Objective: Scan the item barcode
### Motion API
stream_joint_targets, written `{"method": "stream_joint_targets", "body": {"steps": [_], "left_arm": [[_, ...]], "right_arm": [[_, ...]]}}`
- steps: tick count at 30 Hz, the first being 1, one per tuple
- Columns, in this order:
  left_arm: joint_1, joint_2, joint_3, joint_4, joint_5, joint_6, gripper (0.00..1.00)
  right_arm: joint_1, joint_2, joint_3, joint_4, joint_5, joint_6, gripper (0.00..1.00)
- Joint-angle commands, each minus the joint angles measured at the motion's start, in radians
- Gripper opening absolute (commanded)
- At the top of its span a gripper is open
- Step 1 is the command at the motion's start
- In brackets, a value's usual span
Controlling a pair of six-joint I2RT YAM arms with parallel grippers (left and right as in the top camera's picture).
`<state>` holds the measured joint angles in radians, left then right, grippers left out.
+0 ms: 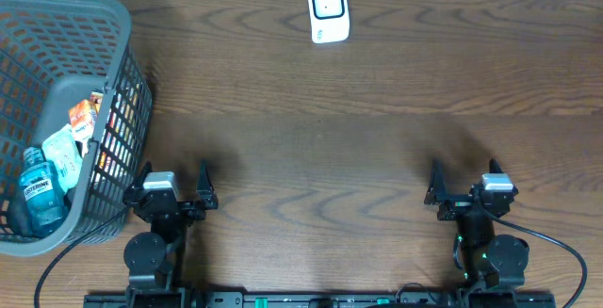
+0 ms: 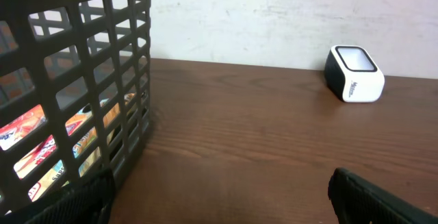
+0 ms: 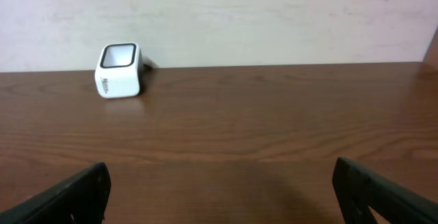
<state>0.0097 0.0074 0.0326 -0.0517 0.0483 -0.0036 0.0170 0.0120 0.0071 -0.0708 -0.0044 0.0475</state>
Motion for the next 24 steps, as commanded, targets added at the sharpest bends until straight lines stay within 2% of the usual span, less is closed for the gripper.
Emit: {"method": "stream_joint_targets", "body": {"steps": [1, 14, 18, 22, 24], "left_arm": [[0.004, -0.003, -0.029, -0.017, -0.015, -0.006, 0.99], [0.004, -0.003, -0.029, -0.014, -0.001, -0.008, 0.99], [0.004, -0.003, -0.020, 0.007, 0.132, -0.013, 0.99], [0.004, 0.002, 0.027, -0.016, 0.177, -0.142, 0.99], [0.004, 0.018, 0.059, -0.021, 0.187, -0.159, 0.99]], "right_arm": [[-0.010, -0.006, -0.002, -0.004, 0.005, -0.011, 0.99], [-0.010, -0.006, -0.002, -0.004, 0.005, -0.012, 0.99], [-0.010, -0.006, -0.002, -0.004, 0.005, -0.012, 0.99], [-0.010, -0.006, -0.002, -0.004, 0.005, -0.011, 0.99], [-0.010, -0.006, -0.002, -0.004, 0.005, -0.012, 0.99]]}}
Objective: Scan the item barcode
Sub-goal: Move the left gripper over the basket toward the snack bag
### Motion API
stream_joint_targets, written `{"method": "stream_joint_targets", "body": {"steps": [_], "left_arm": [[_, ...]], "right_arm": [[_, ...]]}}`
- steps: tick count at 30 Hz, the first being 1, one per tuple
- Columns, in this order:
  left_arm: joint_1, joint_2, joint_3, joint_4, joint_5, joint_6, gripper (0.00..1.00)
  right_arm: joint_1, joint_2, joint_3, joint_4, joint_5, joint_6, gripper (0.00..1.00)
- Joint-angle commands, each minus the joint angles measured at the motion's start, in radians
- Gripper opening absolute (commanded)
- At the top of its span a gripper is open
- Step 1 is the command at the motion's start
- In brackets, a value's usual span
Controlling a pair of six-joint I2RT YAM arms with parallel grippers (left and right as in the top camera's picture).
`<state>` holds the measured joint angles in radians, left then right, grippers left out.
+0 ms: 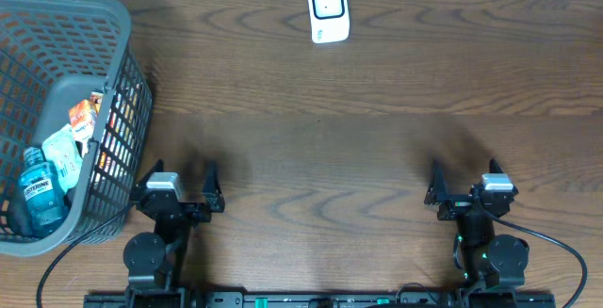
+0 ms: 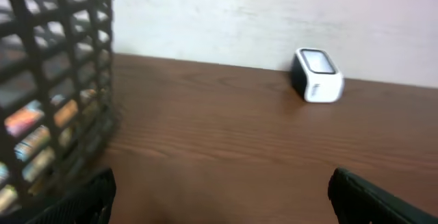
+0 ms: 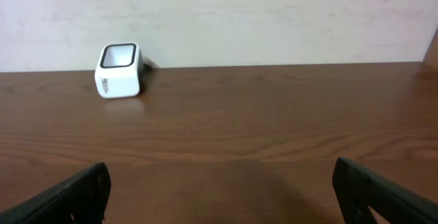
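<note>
A white barcode scanner [image 1: 329, 10] with a dark window stands at the table's far edge, also seen from the left wrist [image 2: 317, 85] and the right wrist [image 3: 119, 70]. Items lie in the grey basket [image 1: 113, 110] at the left: a blue mouthwash bottle [image 1: 40, 195], a white pouch [image 1: 62, 157] and orange packets [image 1: 83, 115]. My left gripper [image 1: 179, 181] is open beside the basket's near corner, holding nothing. My right gripper [image 1: 466, 178] is open at the near right, jaws wide and empty.
The basket wall [image 2: 48, 101] fills the left of the left wrist view, close to the left fingers [image 2: 82, 200]. A pale wall runs behind the table's far edge. Bare wood lies between both grippers and the scanner.
My left gripper has turned slightly to the right: the basket now takes less of the left wrist view and the scanner sits further left in it. The right arm has not moved.
</note>
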<state>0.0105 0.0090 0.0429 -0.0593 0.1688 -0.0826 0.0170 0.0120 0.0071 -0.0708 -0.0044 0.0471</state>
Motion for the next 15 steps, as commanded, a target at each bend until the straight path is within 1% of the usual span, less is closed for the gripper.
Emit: {"method": "stream_joint_targets", "body": {"steps": [1, 4, 11, 15], "left_arm": [[0.003, 0.029, 0.071, -0.019, 0.072, -0.080, 0.99], [0.003, 0.081, 0.146, -0.052, 0.083, -0.080, 0.99], [0.003, 0.293, 0.394, -0.192, 0.083, -0.079, 0.99], [0.003, 0.426, 0.554, -0.314, 0.083, -0.056, 0.99]], "right_arm": [[-0.010, -0.006, -0.002, -0.004, 0.005, -0.011, 0.99], [-0.010, -0.006, -0.002, -0.004, 0.005, -0.011, 0.99], [-0.010, -0.006, -0.002, -0.004, 0.005, -0.011, 0.99], [-0.010, -0.006, -0.002, -0.004, 0.005, -0.011, 0.99]]}}
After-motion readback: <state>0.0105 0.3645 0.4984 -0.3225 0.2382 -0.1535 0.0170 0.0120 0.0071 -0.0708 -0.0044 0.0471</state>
